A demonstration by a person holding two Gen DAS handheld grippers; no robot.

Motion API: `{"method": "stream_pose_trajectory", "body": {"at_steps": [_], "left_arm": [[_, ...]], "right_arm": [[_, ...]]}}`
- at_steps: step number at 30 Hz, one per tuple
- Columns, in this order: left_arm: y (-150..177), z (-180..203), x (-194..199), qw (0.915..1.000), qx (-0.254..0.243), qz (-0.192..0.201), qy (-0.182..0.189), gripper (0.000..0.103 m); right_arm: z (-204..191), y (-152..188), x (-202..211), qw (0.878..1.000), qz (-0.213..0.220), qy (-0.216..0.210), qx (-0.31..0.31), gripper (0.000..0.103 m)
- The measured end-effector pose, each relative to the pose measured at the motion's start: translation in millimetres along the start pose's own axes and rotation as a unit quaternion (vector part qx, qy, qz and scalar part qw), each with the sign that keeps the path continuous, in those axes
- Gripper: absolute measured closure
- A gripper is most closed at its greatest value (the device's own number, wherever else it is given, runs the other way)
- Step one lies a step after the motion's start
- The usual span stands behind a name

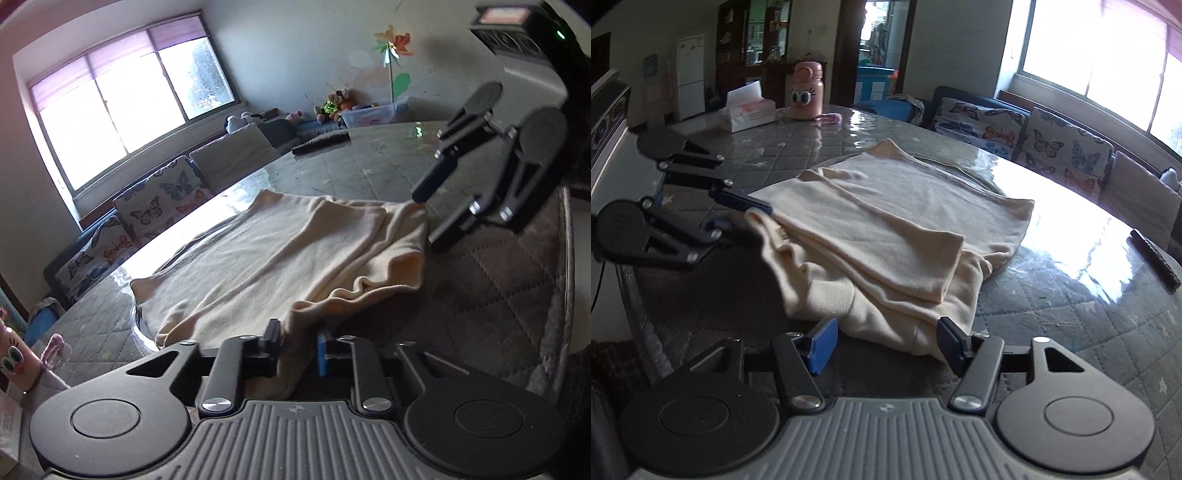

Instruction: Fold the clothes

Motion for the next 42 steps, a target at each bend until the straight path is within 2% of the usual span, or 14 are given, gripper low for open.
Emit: {"method": "stream_pose_trajectory", "body": {"at_steps": [3,10,16,17,18,20,21,22,25,29,37,38,42], "left_arm": [[-5.6,-14.6,-1.1,0.9991,0.041,0.004,0.007,0.093],[-16.8,-42.9,-4.3,0.995,0.099,0.011,0.01,0.094],[-16.0,-46.3,-4.8,0.9939,0.108,0.01,0.019,0.093],[-14.9,-45.0,-4.0,0.9941,0.106,0.008,0.02,0.092],[-13.3,-43.2,-3.0,0.9943,0.105,0.006,0.02,0.09],[-8.7,-38.5,-0.5,0.9947,0.101,0.0,0.018,0.086],[-6.1,-35.8,1.1,0.9954,0.095,-0.004,0.012,0.078],[-3.3,-32.8,3.0,0.9961,0.088,-0.008,0.003,0.072],[4.8,-23.7,7.5,0.9977,0.064,-0.016,-0.016,0.062],[13.1,-13.8,9.3,0.9989,0.028,-0.023,-0.029,0.056],[20.6,-6.2,-5.3,0.998,-0.028,-0.039,-0.041,0.057],[21.4,-6.3,-5.9,0.9979,-0.031,-0.04,-0.041,0.06],[23.7,-10.0,-4.1,0.998,-0.033,-0.038,-0.039,0.084]], "right_arm": [[-4.8,1.4,0.0,1.0,0.005,-0.012,0.02,0.034],[-10.4,-5.0,-13.5,0.998,0.029,-0.01,0.049,0.036],[-5.5,-17.4,-34.0,0.999,0.03,-0.019,0.037,0.056],[-3.8,-19.7,-37.2,0.999,0.026,-0.025,0.03,0.067],[-2.2,-22.0,-40.4,0.999,0.023,-0.03,0.023,0.08],[1.2,-25.9,-42.8,0.999,0.02,-0.036,0.006,0.086],[2.9,-27.9,-43.8,0.999,0.018,-0.039,-0.003,0.088],[4.4,-30.0,-42.9,0.999,0.02,-0.042,-0.012,0.089],[7.0,-36.1,-39.6,0.998,0.026,-0.047,-0.03,0.092],[9.1,-43.7,-35.7,0.997,0.036,-0.048,-0.045,0.092],[10.5,-53.7,-32.2,0.996,0.051,-0.046,-0.061,0.093],[10.3,-53.7,-32.0,0.996,0.052,-0.046,-0.061,0.093],[9.9,-51.5,-32.1,0.996,0.053,-0.046,-0.064,0.093]]}}
Point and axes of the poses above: each gripper's, at about its wrist camera, not at the fingertips, and x roughly against the way its jaws point, z to its right, y to its underside, the point moved 2 cm from there along -x, roughly the way its jaws point, and after that the axes turned 14 degrees about -x, right-handed, at the moved point
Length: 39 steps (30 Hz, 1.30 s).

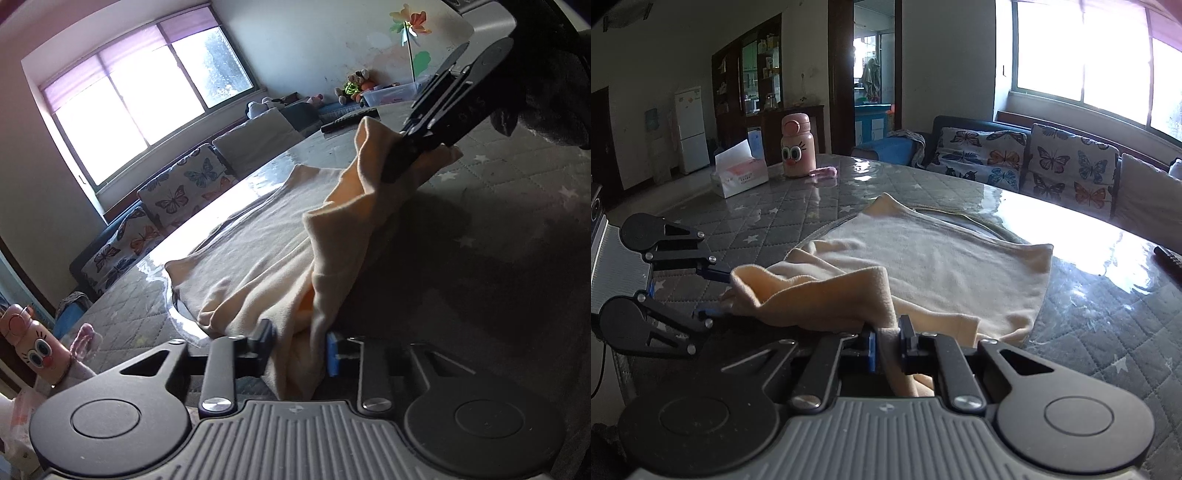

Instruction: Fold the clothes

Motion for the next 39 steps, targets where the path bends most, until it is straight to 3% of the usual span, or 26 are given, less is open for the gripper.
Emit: {"method": "stream_pose_trajectory", "body": {"at_steps": [3,6,13,23,31,39], "left_arm": [[-1.1,-3.4,4.4,1.0,0.003,0.004,0.002,0.092],[-2.5,-5.5,21.1,0.9998,0.014,0.012,0.012,0.094],[-5.4,-10.2,64.6,0.9979,0.041,0.031,0.039,0.094],[-3.1,0.9,133.3,0.9934,0.069,0.041,0.081,0.094],[-11.5,-24.9,110.5,0.9934,0.088,0.043,0.06,0.094],[-23.1,-81.4,40.3,0.9906,0.118,0.036,0.06,0.094]], "right_arm": [[-1.6,1.9,3.6,1.0,0.004,-0.002,-0.001,0.094],[-6.3,3.0,15.0,1.0,0.012,-0.007,0.001,0.094],[-18.8,7.5,47.2,0.999,0.024,-0.023,0.005,0.094],[-54.5,28.1,111.5,0.997,0.006,-0.079,0.013,0.094],[-53.4,8.1,94.9,0.997,0.0,-0.074,0.012,0.094],[-25.6,-40.8,45.6,0.998,-0.005,-0.055,-0.015,0.094]]}}
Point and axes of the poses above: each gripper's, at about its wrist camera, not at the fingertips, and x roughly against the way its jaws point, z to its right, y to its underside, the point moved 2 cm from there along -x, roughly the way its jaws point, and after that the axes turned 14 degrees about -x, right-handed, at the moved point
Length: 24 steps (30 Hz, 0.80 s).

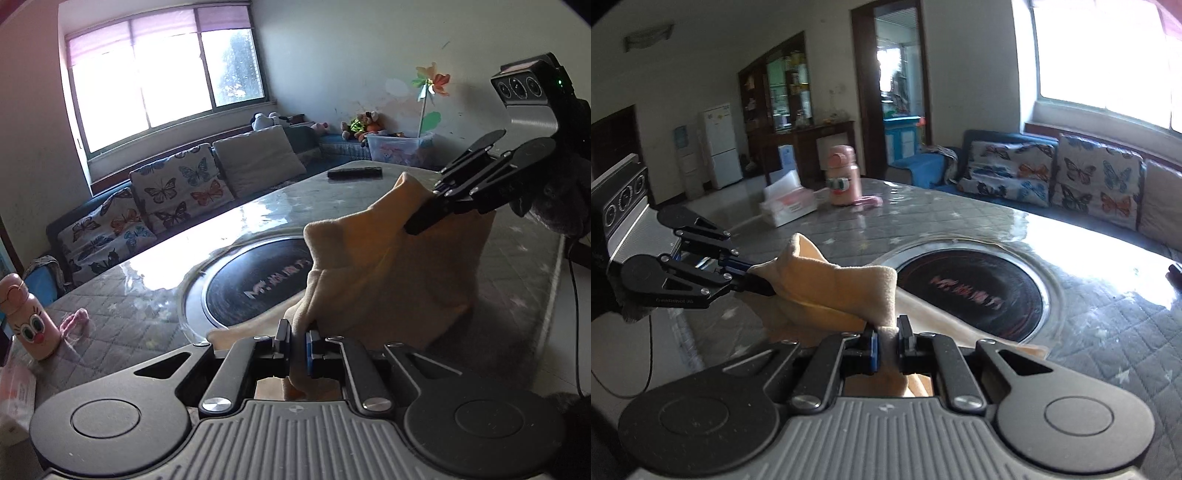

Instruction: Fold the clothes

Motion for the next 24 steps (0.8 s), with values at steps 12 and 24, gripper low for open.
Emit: {"method": "stream_pose_trajectory", "body": {"at_steps": [12,24], "left_arm": [[27.8,-50.2,-87.8,0.9939,0.081,-0.071,-0.024,0.076],[38.9,-67.1,-31.1,0.9809,0.177,-0.043,-0.069,0.063]], "right_arm": [[68.7,-11.4,-117.1,0.994,-0.038,0.06,-0.08,0.086],[85.8,14.2,-60.7,0.988,0.025,0.099,-0.113,0.061]]}}
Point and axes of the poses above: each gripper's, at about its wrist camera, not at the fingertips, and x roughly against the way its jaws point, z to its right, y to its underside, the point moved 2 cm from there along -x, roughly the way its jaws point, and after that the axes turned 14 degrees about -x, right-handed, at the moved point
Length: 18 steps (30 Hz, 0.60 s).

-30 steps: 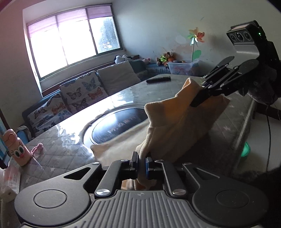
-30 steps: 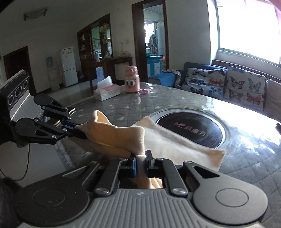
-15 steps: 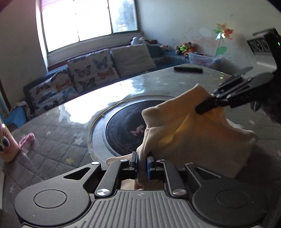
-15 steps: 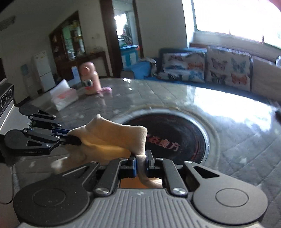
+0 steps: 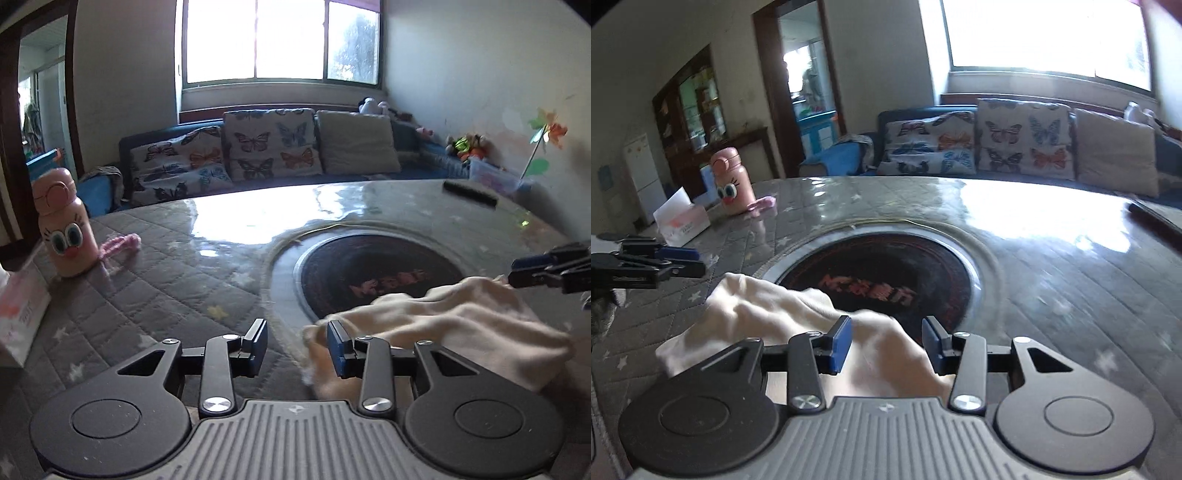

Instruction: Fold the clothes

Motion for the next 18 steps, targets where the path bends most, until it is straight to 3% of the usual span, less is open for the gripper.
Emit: {"method": "stream_pose_trajectory", "body": {"at_steps": [4,11,13,15,18], "left_arm": [[-0.6,16.1,-11.2,0.9996,0.017,-0.014,0.02,0.061],[3.3,14.8,-30.9,0.9978,0.055,-0.034,0.015,0.063],[5.9,13.3,-34.6,0.9978,0.053,-0.04,0.007,0.082],[9.1,11.5,-37.2,0.9976,0.048,-0.048,-0.011,0.091],[16.5,6.7,-39.7,0.9966,0.043,-0.062,-0.033,0.092]], "right_arm": [[20.3,11.7,10.4,0.999,-0.007,0.018,-0.033,0.063],[37.8,19.6,3.0,0.997,-0.015,0.028,-0.064,0.075],[36.5,19.3,-4.4,0.997,-0.015,0.033,-0.065,0.079],[34.2,19.4,-10.6,0.997,-0.012,0.041,-0.061,0.092],[29.5,19.3,-13.1,0.998,0.004,0.052,-0.047,0.094]]}}
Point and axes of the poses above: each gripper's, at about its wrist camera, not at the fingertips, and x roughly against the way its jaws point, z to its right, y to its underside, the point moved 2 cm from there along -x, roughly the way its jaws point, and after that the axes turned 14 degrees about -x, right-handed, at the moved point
